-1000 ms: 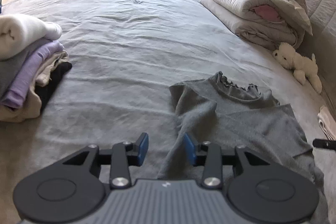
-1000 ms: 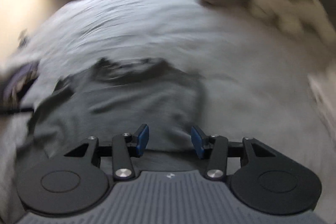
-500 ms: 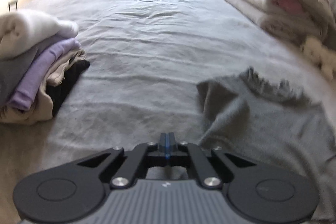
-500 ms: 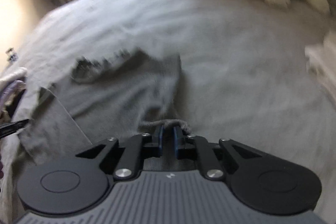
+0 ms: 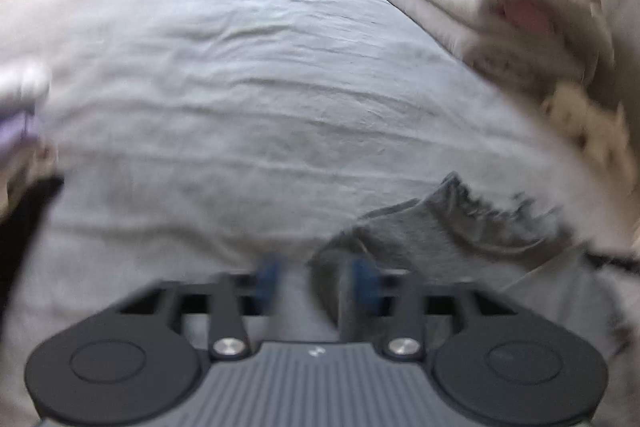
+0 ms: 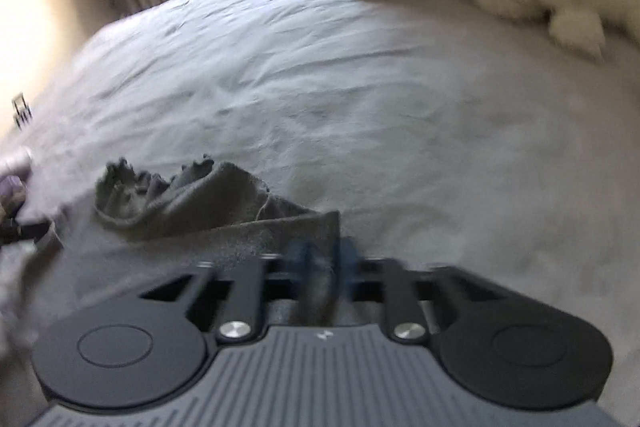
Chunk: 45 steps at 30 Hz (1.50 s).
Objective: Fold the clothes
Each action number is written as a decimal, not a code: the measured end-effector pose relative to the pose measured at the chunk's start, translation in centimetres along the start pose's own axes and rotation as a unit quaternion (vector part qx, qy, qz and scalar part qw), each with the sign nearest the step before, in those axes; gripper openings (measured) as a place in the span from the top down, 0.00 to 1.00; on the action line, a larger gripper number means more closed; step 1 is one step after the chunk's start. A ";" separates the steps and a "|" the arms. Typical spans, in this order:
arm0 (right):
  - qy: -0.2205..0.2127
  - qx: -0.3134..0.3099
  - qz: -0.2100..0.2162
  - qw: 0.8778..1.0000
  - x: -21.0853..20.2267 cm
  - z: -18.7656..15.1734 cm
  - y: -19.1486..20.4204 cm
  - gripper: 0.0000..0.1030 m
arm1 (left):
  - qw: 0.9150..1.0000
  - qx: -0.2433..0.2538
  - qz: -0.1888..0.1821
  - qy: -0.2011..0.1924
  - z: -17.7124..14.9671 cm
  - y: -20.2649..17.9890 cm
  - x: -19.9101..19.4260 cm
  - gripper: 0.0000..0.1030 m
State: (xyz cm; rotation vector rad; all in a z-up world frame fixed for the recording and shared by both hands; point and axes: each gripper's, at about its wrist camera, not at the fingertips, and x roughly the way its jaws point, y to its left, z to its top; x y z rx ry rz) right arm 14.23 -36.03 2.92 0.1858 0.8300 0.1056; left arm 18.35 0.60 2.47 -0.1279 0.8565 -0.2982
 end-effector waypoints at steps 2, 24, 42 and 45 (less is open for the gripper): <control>-0.021 -0.010 -0.008 1.000 -0.5 0.4 0.4 0.95 | 1.000 -0.006 -0.015 -0.007 0.8 0.3 -0.1 0.96; -0.072 0.018 -0.010 0.997 -2.7 1.2 -0.9 0.87 | 0.999 -0.014 -0.044 -0.027 1.5 2.1 0.0 0.89; 0.054 0.049 0.094 0.993 -11.1 -9.0 1.6 0.45 | 0.997 0.021 0.045 -0.059 -7.7 -1.2 -10.6 0.66; 0.050 0.063 0.083 0.993 -11.4 -9.7 2.1 0.52 | 0.997 0.030 0.026 -0.064 -7.7 -1.9 -10.2 0.69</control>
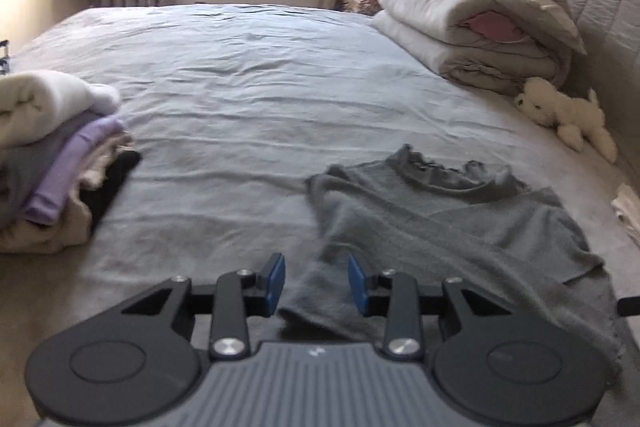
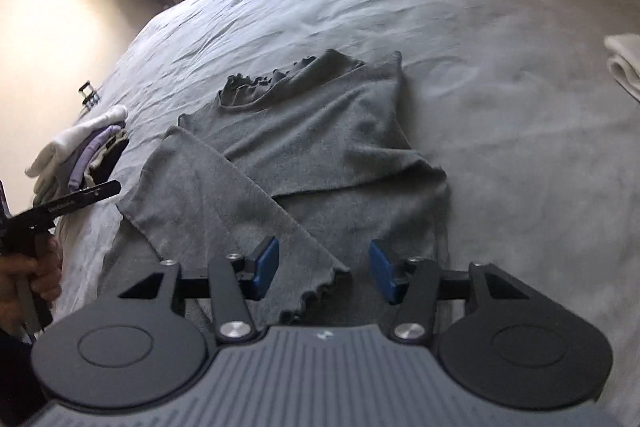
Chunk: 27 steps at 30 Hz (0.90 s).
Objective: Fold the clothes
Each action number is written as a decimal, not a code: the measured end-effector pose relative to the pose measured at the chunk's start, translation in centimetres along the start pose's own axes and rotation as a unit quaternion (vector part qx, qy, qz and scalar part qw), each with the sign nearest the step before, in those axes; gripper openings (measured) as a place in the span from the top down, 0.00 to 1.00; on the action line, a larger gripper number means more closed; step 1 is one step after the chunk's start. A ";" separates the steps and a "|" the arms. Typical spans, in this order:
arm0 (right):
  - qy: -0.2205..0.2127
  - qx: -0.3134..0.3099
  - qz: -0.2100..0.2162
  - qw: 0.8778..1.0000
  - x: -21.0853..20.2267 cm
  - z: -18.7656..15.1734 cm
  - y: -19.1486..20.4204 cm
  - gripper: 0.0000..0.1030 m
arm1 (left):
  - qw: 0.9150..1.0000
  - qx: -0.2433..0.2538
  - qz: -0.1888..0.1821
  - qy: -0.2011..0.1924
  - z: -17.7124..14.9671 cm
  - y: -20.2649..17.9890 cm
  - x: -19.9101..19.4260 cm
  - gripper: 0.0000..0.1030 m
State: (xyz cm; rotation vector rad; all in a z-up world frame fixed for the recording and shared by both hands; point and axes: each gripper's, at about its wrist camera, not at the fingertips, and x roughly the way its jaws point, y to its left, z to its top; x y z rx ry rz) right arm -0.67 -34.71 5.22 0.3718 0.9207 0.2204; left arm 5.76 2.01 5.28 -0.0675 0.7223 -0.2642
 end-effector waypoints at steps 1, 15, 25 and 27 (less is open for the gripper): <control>0.003 0.000 -0.006 1.000 0.2 -0.1 0.3 0.55 | 1.000 0.002 -0.009 0.000 -0.1 -0.2 0.1 0.71; -0.116 -0.084 -0.090 0.986 -1.9 3.3 4.4 0.95 | 0.996 0.034 -0.038 0.077 -1.2 -0.5 0.9 0.71; -0.068 -0.074 -0.146 0.984 3.0 4.9 1.3 0.79 | 0.990 0.032 -0.077 0.116 -1.3 -0.8 1.2 0.66; -0.077 -0.071 -0.133 0.986 1.8 4.5 1.4 0.55 | 0.990 0.020 -0.070 0.117 -1.2 -0.2 1.3 0.66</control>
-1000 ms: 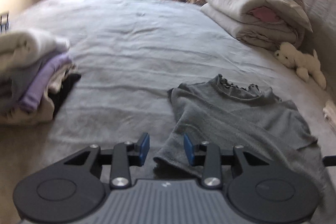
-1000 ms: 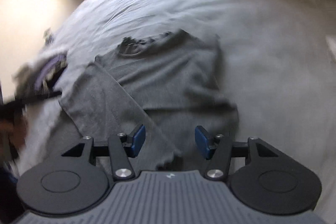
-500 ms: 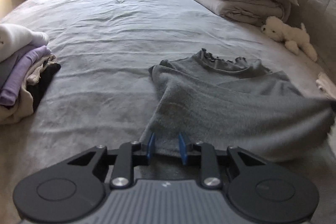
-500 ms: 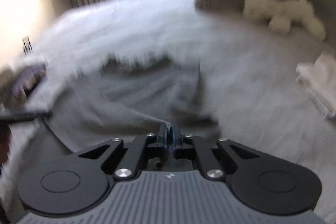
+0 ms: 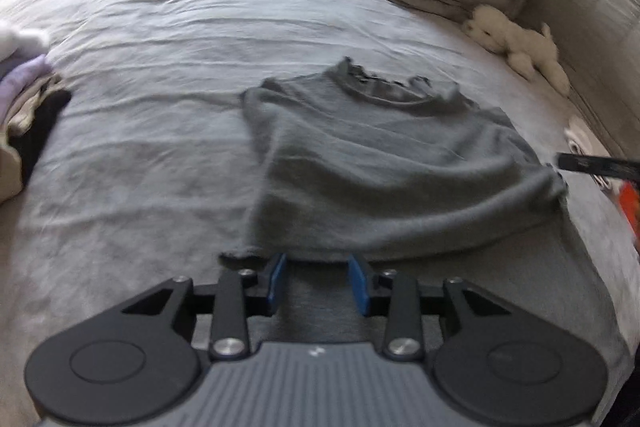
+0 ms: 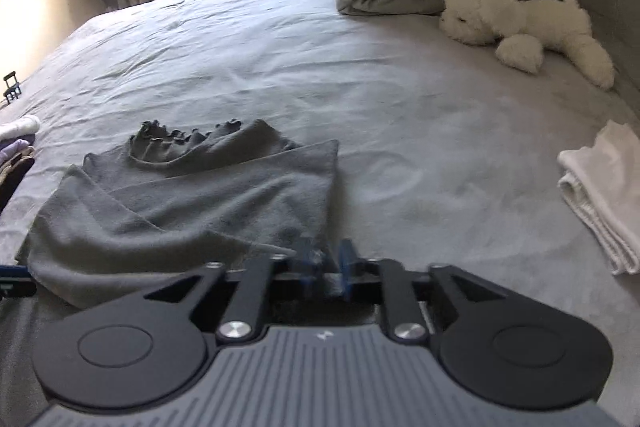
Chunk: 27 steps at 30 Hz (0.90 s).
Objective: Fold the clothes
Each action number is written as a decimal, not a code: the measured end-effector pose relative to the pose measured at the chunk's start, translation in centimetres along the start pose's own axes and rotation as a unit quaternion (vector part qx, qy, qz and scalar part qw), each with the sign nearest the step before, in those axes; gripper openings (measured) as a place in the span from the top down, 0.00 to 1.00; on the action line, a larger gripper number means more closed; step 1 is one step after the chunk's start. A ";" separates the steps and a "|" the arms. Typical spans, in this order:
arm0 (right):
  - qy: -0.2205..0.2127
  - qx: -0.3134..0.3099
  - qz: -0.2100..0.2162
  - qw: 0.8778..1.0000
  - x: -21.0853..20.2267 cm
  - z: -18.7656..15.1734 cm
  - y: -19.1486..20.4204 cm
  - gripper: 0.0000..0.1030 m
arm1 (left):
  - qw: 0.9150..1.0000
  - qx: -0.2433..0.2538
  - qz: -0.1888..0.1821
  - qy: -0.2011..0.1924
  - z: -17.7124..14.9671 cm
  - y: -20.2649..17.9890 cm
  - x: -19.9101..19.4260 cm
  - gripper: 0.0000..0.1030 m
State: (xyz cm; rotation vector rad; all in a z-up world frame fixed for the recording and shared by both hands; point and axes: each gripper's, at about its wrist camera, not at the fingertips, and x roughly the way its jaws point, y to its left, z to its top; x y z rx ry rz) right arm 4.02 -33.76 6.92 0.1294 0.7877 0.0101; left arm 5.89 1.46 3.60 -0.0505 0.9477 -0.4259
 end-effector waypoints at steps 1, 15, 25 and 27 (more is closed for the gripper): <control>-0.010 0.004 0.018 1.000 -0.9 -0.3 -0.1 0.43 | 1.000 -0.004 0.003 -0.001 0.0 0.2 0.0 0.66; 0.049 -0.051 0.036 0.997 0.5 -3.1 2.9 0.94 | 1.000 -0.015 0.017 -0.007 0.2 0.3 -0.1 0.65; 0.068 0.009 0.059 0.996 -2.9 -4.0 -2.7 0.96 | 1.000 0.004 0.010 0.016 0.4 0.5 -0.9 0.60; 0.075 -0.016 0.078 0.994 -2.7 -4.3 -1.5 0.95 | 1.000 -0.002 0.008 0.012 0.5 0.7 -1.1 0.59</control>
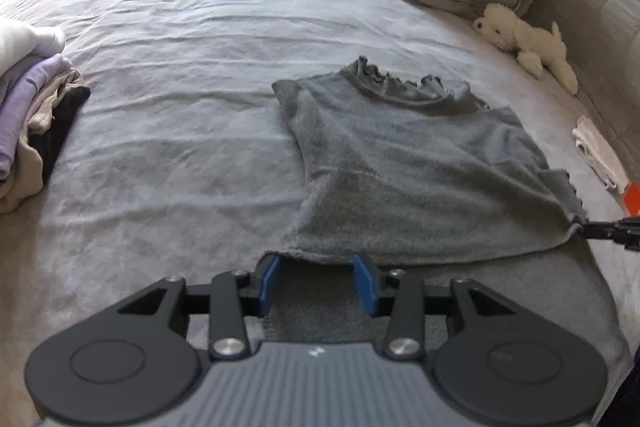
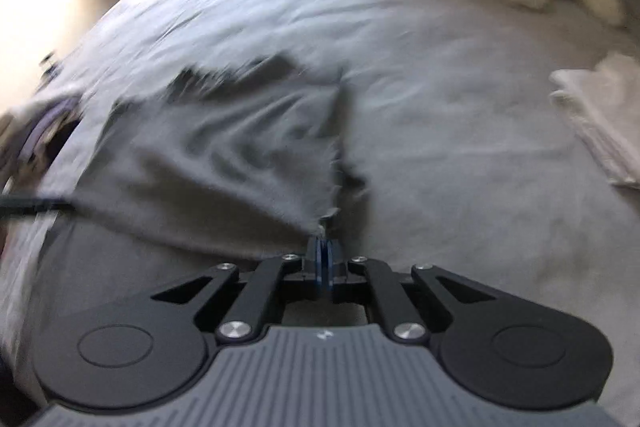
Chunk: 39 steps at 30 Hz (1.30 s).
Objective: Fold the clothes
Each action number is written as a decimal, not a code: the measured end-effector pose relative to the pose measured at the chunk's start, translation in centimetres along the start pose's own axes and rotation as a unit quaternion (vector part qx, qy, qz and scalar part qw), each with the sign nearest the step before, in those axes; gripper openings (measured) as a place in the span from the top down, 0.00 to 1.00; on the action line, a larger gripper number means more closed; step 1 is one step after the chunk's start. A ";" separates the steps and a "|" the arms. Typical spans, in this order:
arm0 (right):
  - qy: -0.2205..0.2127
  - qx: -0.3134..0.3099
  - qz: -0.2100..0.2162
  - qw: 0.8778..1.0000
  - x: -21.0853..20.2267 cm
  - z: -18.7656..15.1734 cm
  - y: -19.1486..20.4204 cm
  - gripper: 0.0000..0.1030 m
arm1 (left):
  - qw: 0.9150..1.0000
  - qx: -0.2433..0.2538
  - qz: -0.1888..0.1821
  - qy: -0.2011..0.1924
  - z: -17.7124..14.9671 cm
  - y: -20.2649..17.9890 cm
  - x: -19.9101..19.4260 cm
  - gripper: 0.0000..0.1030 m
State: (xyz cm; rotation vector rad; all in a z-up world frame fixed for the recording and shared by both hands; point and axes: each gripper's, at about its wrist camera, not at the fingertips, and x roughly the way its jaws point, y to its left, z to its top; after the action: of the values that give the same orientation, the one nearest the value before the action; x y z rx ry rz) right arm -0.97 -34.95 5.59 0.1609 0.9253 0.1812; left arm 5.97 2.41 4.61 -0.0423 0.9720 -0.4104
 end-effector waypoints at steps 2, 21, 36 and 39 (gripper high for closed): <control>-0.006 -0.012 0.011 1.000 0.3 0.2 1.2 0.92 | 1.000 -0.010 0.003 -0.002 0.1 0.3 0.0 0.59; -0.044 0.030 -0.012 0.998 0.8 1.6 0.4 0.86 | 0.995 -0.013 0.061 -0.077 2.2 -1.1 4.2 0.44; -0.091 0.024 -0.076 0.993 1.0 3.0 -0.7 0.84 | 0.994 -0.053 0.004 -0.092 2.1 0.1 3.4 0.91; -0.087 0.020 -0.053 0.995 2.2 4.1 -0.7 0.74 | 0.993 -0.072 -0.001 -0.092 2.2 0.8 3.3 0.91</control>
State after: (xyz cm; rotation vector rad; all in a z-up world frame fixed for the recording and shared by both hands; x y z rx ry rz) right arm 3.71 -35.37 6.16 0.1627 0.7612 0.0493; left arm 9.63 1.62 3.07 -0.2084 0.8175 -0.3307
